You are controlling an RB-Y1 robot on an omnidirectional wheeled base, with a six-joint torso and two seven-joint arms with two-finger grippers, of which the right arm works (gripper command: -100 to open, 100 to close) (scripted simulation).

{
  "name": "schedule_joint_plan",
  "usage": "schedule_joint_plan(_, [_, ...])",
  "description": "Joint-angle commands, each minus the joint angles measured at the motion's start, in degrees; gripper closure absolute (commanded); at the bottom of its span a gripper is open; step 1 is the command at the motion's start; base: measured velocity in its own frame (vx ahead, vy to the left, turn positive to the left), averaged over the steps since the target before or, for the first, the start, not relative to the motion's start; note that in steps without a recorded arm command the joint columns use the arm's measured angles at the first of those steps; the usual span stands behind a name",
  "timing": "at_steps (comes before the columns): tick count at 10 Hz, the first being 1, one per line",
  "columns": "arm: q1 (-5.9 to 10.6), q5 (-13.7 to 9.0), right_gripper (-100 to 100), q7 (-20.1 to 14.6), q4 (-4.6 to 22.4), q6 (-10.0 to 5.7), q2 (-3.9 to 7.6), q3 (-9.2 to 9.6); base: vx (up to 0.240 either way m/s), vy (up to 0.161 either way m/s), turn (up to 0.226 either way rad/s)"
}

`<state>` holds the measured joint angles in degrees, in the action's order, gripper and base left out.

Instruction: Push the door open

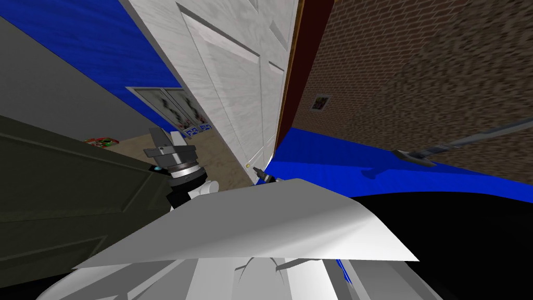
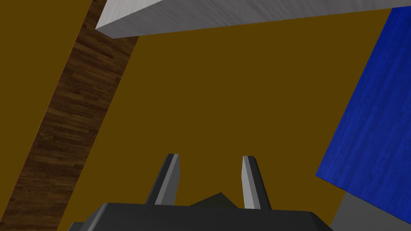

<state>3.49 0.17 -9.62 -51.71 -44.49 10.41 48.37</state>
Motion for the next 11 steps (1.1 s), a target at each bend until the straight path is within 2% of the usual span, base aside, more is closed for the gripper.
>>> schedule_joint_plan(1, [-0.01, 0.0, -100, 0.3, 0.5, -0.10, -0.45, -0.30, 0.131, 0.152, 0.033])
schedule_joint_plan(4, [-0.02, 0.1, -100, 0.7, 1.5, -0.30, -1.31, -0.91, 0.114, 0.136, 0.042])
schedule_joint_plan(6, [0.00, 0.1, -100, 0.7, 1.6, -0.35, -1.41, -0.95, 0.100, 0.091, 0.026])
schedule_joint_plan(7, [0.00, 0.1, 100, 0.7, 1.6, -0.35, -1.41, -0.95, -0.010, -0.007, -0.004])
schedule_joint_plan(11, [0.00, 0.1, 100, 0.7, 1.6, -0.35, -1.41, -0.95, -0.016, -0.015, 0.001])
